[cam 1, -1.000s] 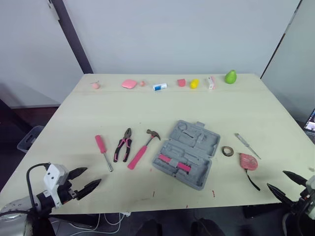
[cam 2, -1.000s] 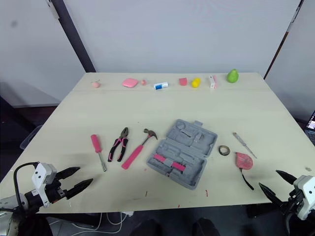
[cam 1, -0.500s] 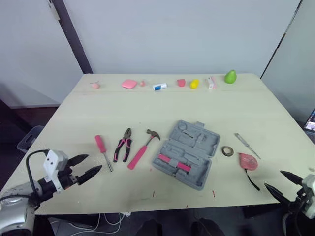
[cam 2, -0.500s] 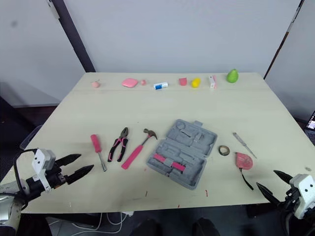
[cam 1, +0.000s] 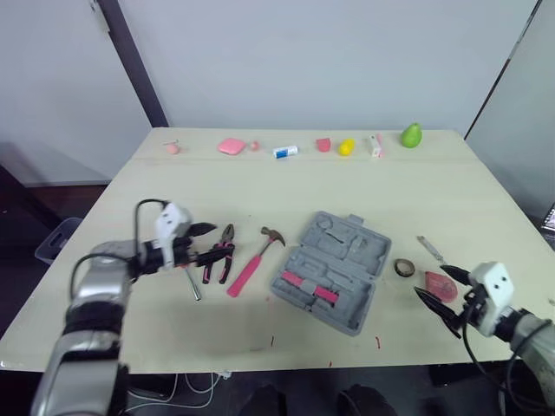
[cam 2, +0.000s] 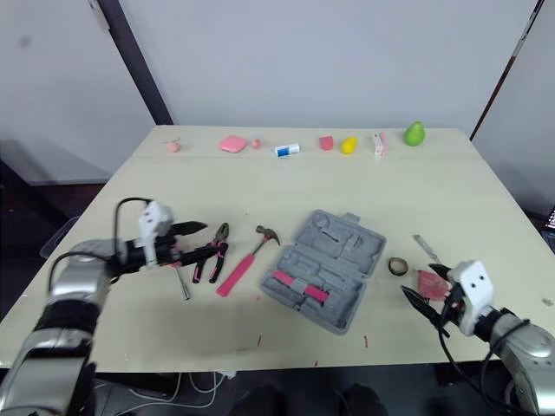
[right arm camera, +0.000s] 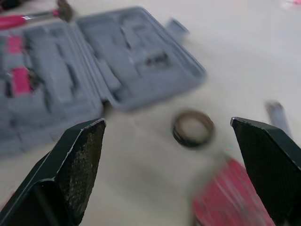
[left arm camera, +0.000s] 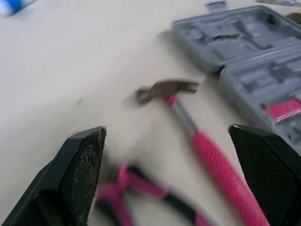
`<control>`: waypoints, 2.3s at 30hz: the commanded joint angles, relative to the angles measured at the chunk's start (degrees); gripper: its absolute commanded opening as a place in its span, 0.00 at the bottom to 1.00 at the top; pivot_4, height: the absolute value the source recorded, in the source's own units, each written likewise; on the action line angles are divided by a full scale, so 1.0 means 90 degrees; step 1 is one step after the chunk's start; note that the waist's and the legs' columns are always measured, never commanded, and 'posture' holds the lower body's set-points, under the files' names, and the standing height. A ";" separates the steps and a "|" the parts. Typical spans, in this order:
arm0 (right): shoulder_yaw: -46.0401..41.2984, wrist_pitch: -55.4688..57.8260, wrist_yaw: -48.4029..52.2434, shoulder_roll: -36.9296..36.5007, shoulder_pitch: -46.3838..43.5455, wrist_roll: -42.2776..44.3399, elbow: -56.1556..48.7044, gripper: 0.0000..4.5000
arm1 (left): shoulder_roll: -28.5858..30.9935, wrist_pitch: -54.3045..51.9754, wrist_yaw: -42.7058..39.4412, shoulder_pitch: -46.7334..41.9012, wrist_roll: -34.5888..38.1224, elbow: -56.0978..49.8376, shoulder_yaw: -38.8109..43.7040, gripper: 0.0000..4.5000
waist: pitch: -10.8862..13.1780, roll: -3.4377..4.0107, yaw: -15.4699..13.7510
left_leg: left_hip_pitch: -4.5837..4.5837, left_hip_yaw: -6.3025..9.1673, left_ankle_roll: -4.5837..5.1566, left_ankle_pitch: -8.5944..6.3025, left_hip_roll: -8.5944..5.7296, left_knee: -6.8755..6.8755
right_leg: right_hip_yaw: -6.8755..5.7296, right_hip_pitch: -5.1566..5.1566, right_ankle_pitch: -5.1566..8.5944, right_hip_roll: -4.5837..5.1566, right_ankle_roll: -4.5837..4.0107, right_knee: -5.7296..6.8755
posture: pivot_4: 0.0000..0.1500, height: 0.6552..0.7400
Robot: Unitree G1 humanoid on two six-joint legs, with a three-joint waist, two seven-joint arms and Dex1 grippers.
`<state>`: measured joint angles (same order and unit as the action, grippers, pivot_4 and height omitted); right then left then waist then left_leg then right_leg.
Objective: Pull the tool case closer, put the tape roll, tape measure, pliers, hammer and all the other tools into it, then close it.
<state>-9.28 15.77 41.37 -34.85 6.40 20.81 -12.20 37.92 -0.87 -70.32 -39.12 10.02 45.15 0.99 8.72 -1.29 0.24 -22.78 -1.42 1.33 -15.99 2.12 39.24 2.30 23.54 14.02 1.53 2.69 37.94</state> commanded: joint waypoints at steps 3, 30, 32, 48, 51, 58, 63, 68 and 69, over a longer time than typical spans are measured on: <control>0.0455 0.0719 -0.0268 -0.0046 -0.0498 -0.0273 -0.0074 0.79 | -0.0406 0.0651 -0.0156 -0.1074 -0.0592 0.1378 -0.0435 1.00 | 0.0001 -0.0002 0.0048 | -0.0003 0.0001 0.0000 0.0000 0.0000 0.0000 | 0.0000 0.0001 0.0000 -0.0002 0.0000 -0.0001 | 1.00 1.00; 0.2075 0.1649 -0.0499 0.0524 -0.1996 -0.1477 0.0813 0.00 | -0.1598 0.1255 0.0819 -0.2496 -0.2256 0.3389 -0.1002 0.04 | 0.0003 -0.0005 0.0059 | -0.0015 0.0012 0.0001 0.0000 0.0001 0.0002 | -0.0003 0.0011 -0.0001 -0.0008 0.0001 0.0001 | 1.00 1.00; 0.2098 0.1641 -0.0463 0.0540 -0.1983 -0.1497 0.0805 0.00 | -0.1662 0.1260 0.0928 -0.2509 -0.2423 0.3425 -0.1084 0.04 | 0.0003 -0.0005 0.0059 | -0.0016 0.0011 0.0001 -0.0001 0.0000 0.0002 | -0.0002 0.0011 -0.0001 -0.0008 0.0001 0.0000 | 1.00 1.00; 0.2127 0.1668 -0.0476 0.0603 -0.1917 -0.1533 0.0705 0.00 | -0.2231 0.1128 0.1243 -0.2518 -0.2975 0.3563 -0.1310 0.04 | 0.0003 -0.0005 0.0064 | -0.0014 0.0011 0.0001 0.0000 0.0000 0.0002 | -0.0002 0.0011 -0.0001 -0.0008 0.0001 0.0004 | 1.00 1.00; 0.2105 0.1636 -0.0491 0.0624 -0.1914 -0.1523 0.0699 0.00 | -0.2320 0.1092 0.1304 -0.2525 -0.3002 0.3581 -0.1317 0.04 | 0.0003 -0.0005 0.0061 | -0.0013 0.0012 0.0001 0.0000 0.0000 0.0002 | -0.0002 0.0010 -0.0001 -0.0008 0.0001 0.0005 | 1.00 1.00; 0.2071 0.1577 -0.0507 0.0649 -0.1863 -0.1512 0.0658 0.00 | -0.2454 0.1059 0.1305 -0.2515 -0.3042 0.3599 -0.1299 0.04 | 0.0002 -0.0004 0.0042 | -0.0013 0.0012 0.0001 0.0000 -0.0001 0.0003 | -0.0003 0.0009 -0.0001 -0.0007 0.0001 0.0004 | 1.00 1.00; 0.2066 0.1477 -0.0445 0.0661 -0.1818 -0.1475 0.0653 0.00 | -0.2520 0.1007 0.1060 -0.2474 -0.2988 0.3603 -0.1246 0.04 | 0.0002 -0.0005 0.0043 | -0.0013 0.0011 0.0001 0.0000 -0.0001 0.0003 | -0.0003 0.0009 -0.0001 -0.0007 0.0001 0.0004 | 1.00 1.00; 0.2084 0.1241 -0.0314 0.0653 -0.1797 -0.1448 0.0704 0.00 | -0.2473 0.0917 0.0604 -0.2397 -0.3022 0.3593 -0.1284 0.04 | 0.0002 -0.0004 0.0057 | -0.0013 0.0011 0.0001 0.0000 -0.0001 0.0002 | -0.0002 0.0009 -0.0001 -0.0008 0.0001 0.0002 | 1.00 1.00; 0.2094 0.1221 -0.0299 0.0640 -0.1791 -0.1460 0.0710 0.00 | -0.2461 0.0911 0.0548 -0.2381 -0.3024 0.3589 -0.1287 0.04 | 0.0002 -0.0004 0.0058 | -0.0013 0.0011 0.0001 0.0000 -0.0001 0.0002 | -0.0002 0.0009 -0.0001 -0.0008 0.0001 0.0002 | 1.00 1.00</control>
<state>10.27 28.70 37.72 -29.23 -9.42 6.96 -3.79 17.08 7.72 -62.22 -61.72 -16.66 76.76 -9.48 8.74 -1.33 0.76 -22.89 -1.31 1.33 -15.99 2.12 39.26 2.28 23.62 14.01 1.46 2.69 37.96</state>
